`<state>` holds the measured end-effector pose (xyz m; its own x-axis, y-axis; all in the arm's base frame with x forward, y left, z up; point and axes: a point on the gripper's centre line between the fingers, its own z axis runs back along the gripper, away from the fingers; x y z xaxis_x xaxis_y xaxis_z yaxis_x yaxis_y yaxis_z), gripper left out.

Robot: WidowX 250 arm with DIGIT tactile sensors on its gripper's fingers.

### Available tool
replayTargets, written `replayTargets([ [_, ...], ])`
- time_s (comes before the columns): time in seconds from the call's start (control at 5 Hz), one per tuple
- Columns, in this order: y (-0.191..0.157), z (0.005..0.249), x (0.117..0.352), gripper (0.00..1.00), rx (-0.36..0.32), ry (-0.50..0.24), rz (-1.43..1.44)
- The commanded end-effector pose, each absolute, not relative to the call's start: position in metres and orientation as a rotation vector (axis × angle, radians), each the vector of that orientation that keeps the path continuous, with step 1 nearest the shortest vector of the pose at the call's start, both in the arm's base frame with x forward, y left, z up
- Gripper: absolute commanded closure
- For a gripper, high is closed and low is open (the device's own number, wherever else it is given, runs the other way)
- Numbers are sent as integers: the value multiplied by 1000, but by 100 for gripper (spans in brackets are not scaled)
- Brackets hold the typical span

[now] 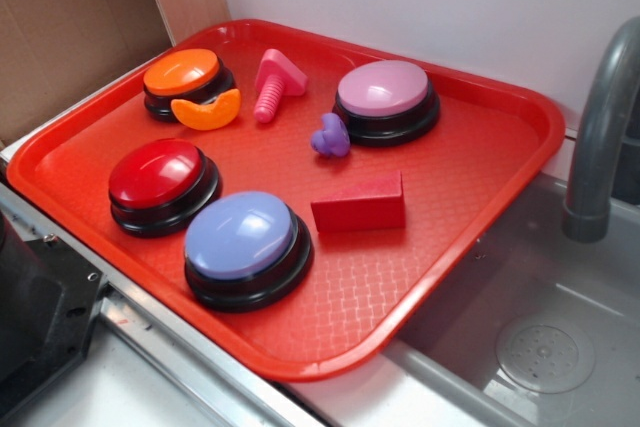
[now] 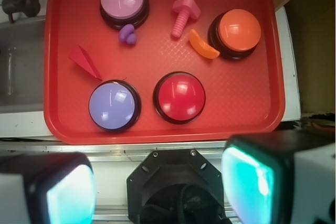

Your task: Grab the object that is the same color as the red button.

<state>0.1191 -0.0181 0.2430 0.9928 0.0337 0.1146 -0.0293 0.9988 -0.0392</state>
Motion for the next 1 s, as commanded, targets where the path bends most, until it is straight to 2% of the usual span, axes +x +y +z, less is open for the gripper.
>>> replayTargets([
  [0.0, -18, 243, 119, 0, -37, -116, 32],
  [0.4, -55, 212, 155, 0, -9, -159, -213],
  [0.6, -73, 193, 170, 0, -23, -164, -305],
  [0.8, -95, 157, 194, 0, -19, -192, -401],
])
